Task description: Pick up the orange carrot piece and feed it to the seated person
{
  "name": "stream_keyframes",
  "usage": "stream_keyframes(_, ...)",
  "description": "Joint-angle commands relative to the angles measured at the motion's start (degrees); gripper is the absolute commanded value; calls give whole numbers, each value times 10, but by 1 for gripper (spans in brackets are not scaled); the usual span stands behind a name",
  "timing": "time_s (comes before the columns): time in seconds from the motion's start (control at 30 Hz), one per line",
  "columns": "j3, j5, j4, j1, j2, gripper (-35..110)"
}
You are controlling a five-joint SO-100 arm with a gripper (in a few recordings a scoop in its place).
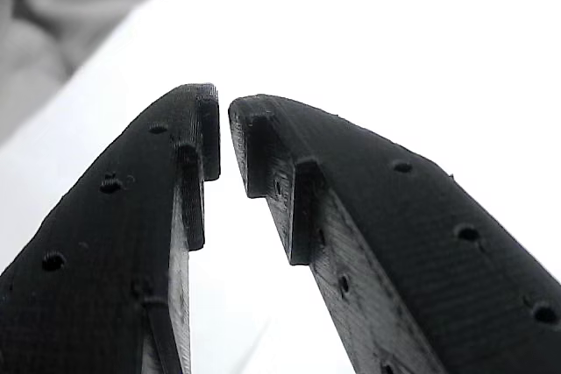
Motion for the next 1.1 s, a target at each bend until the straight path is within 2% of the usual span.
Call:
stream_keyframes(0.0, 2, -6, 56, -36, 46, -2)
stream_keyframes(0.2, 5, -6, 171, -112, 103, -2)
stream_keyframes(0.43, 31, -6, 244, -125, 135, -2)
stream_keyframes(0.7, 110, -13, 262, -131, 135, -2)
stream_keyframes(1.07, 120, -14, 263, -134, 135, -2)
